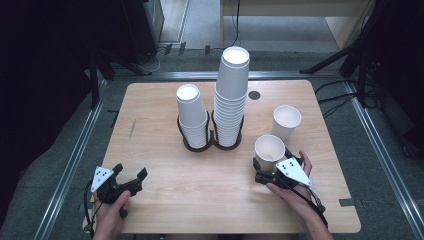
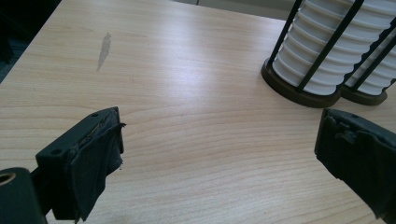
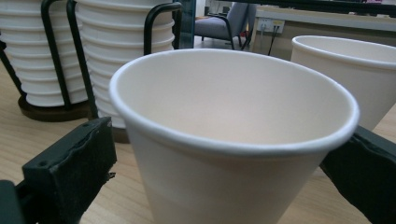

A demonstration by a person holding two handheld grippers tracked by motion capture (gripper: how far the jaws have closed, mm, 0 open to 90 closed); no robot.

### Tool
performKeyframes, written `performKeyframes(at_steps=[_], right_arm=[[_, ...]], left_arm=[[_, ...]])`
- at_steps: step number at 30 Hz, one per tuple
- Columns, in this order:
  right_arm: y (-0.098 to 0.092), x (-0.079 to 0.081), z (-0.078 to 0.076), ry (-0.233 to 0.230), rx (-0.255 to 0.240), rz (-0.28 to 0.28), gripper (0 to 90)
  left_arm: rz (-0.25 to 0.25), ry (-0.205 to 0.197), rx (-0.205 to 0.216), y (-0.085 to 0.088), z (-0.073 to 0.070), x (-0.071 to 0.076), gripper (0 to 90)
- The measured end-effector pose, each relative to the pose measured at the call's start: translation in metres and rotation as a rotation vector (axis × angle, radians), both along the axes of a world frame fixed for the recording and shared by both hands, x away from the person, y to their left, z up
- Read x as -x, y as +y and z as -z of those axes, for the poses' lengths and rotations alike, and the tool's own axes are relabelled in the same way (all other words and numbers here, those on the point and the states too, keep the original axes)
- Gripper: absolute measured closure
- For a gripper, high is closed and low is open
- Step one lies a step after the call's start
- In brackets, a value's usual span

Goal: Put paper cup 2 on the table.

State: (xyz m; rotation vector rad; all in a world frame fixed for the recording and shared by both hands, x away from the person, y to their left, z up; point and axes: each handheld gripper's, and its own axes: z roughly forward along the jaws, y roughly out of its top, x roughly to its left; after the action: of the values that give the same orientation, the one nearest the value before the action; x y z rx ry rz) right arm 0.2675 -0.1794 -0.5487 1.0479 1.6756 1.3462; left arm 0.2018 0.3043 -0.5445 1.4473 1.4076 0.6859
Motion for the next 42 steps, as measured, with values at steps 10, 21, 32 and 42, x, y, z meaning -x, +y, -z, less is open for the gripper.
performKeyframes(at_steps=[10,21,32,42], right_arm=[[-0.002,0.012,0.0,0.004,0.014,-0.008,0.0],[-0.026,0.03,-0.002,-0.008,0.004,0.017,0.0],[-0.069,0.04,-0.001,-0.007,0.003,0.099,0.0],[-0.103,0.044,0.002,-0.007,0.013,0.181,0.0]], left_arm=[[-0.008,-0.006,-0.077,-0.005,-0.001,0.002,1.3],[-0.006,0.002,-0.076,-0.007,0.001,0.002,1.3],[-0.006,0.005,-0.082,-0.007,0.001,0.002,1.3],[-0.007,0.01,-0.081,-0.006,0.002,0.002,1.3]])
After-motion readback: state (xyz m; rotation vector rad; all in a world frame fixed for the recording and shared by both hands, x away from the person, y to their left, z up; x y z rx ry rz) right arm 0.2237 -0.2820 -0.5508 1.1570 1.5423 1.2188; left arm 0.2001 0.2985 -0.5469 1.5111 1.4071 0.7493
